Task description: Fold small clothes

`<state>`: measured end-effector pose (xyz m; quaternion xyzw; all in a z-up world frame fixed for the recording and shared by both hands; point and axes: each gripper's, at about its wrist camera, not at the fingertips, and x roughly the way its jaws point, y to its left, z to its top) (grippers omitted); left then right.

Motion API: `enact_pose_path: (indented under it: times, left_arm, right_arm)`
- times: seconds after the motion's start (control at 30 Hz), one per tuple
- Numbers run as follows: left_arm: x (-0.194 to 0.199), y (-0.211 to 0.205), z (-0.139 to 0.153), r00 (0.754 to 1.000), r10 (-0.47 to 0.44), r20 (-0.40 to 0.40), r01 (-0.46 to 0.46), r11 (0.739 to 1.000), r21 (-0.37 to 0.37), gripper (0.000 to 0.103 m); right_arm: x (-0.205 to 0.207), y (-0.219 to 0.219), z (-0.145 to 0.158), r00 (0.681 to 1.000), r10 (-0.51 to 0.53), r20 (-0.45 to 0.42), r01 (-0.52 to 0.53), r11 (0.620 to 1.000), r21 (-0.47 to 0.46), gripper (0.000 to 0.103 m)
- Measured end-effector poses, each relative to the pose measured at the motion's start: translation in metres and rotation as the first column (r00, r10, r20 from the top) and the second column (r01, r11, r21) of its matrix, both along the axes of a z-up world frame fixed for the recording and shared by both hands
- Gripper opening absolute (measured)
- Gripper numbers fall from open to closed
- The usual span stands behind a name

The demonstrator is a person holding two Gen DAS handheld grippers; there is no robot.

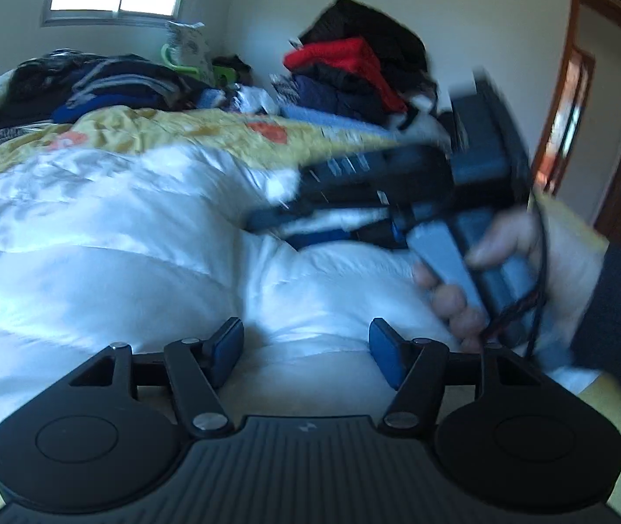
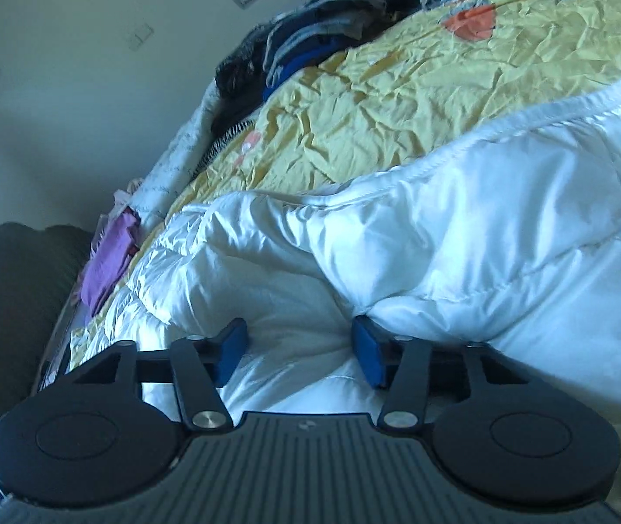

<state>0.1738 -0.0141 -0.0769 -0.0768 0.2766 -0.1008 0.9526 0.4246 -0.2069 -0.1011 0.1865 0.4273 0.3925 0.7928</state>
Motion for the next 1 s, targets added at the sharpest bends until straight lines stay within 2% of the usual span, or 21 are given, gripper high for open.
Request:
enact_pose_path:
  times: [0.07, 0.1, 0.13, 0.2, 0.23, 0.27, 0.33, 0.4, 0.43, 0.53, 0.57, 0.67, 0.77, 0.83, 0.93, 1.0]
  left_arm:
    - [-0.018, 0.016, 0.009, 0.999, 0.029, 0.041, -0.028, 0.999, -0.019, 0.066]
    - [-0.029, 0.027, 0.012, 0.996, 0.065, 0.065, -0.063, 0.997, -0.034, 0.073]
    - [-0.038, 0.040, 0.014, 0.989, 0.119, 0.083, -0.114, 0.992, -0.057, 0.082]
    - [-0.053, 0.070, 0.016, 0.961, 0.265, 0.075, -0.254, 0.959, -0.125, 0.086]
    - [-0.057, 0.089, 0.014, 0.938, 0.343, 0.044, -0.331, 0.927, -0.176, 0.086]
    - [-0.060, 0.109, 0.012, 0.910, 0.414, -0.009, -0.404, 0.884, -0.236, 0.086]
    - [-0.061, 0.149, 0.002, 0.851, 0.507, -0.138, -0.520, 0.770, -0.370, 0.086]
    - [-0.057, 0.178, -0.010, 0.813, 0.526, -0.251, -0.576, 0.659, -0.484, 0.086]
    - [-0.054, 0.187, -0.014, 0.797, 0.531, -0.289, -0.597, 0.617, -0.512, 0.086]
    - [-0.050, 0.197, -0.021, 0.761, 0.547, -0.348, -0.639, 0.539, -0.548, 0.086]
    - [-0.051, 0.195, -0.020, 0.753, 0.557, -0.351, -0.647, 0.530, -0.548, 0.086]
    - [-0.062, 0.184, -0.016, 0.741, 0.582, -0.336, -0.661, 0.543, -0.518, 0.086]
    - [-0.070, 0.178, -0.020, 0.738, 0.567, -0.366, -0.666, 0.523, -0.532, 0.086]
    - [-0.067, 0.179, -0.024, 0.744, 0.552, -0.377, -0.661, 0.521, -0.540, 0.086]
    - [-0.056, 0.182, -0.025, 0.729, 0.586, -0.353, -0.673, 0.519, -0.527, 0.086]
    - [-0.046, 0.188, -0.026, 0.711, 0.607, -0.355, -0.688, 0.497, -0.528, 0.086]
  right_arm:
    - [0.001, -0.008, -0.005, 1.000, -0.021, -0.020, 0.022, 0.999, 0.040, 0.045]
    - [0.003, -0.012, -0.008, 0.999, -0.030, -0.035, 0.032, 0.998, 0.060, 0.043]
    - [0.004, -0.015, -0.010, 0.998, -0.037, -0.047, 0.040, 0.996, 0.074, 0.040]
    - [0.005, -0.017, -0.012, 0.997, -0.042, -0.058, 0.047, 0.995, 0.092, 0.039]
    - [0.005, -0.017, -0.013, 0.998, -0.041, -0.055, 0.046, 0.994, 0.094, 0.039]
    - [0.005, -0.017, -0.013, 0.998, -0.041, -0.050, 0.046, 0.995, 0.093, 0.039]
    - [0.004, -0.016, -0.013, 0.998, -0.042, -0.042, 0.045, 0.995, 0.092, 0.039]
    - [0.004, -0.017, -0.014, 0.998, -0.043, -0.041, 0.046, 0.994, 0.099, 0.039]
    - [0.004, -0.017, -0.014, 0.998, -0.043, -0.041, 0.047, 0.994, 0.102, 0.039]
    - [0.002, -0.019, -0.015, 0.998, -0.047, -0.039, 0.051, 0.993, 0.110, 0.039]
    - [0.002, -0.020, -0.015, 0.998, -0.048, -0.039, 0.052, 0.992, 0.112, 0.039]
    - [0.000, -0.022, -0.016, 0.998, -0.050, -0.038, 0.054, 0.992, 0.118, 0.039]
    - [0.000, -0.023, -0.017, 0.998, -0.051, -0.040, 0.056, 0.990, 0.126, 0.039]
    - [0.000, -0.024, -0.018, 0.998, -0.051, -0.040, 0.056, 0.990, 0.129, 0.039]
    - [0.000, -0.024, -0.018, 0.998, -0.050, -0.042, 0.056, 0.990, 0.133, 0.039]
    - [0.000, -0.025, -0.019, 0.998, -0.050, -0.043, 0.056, 0.989, 0.135, 0.039]
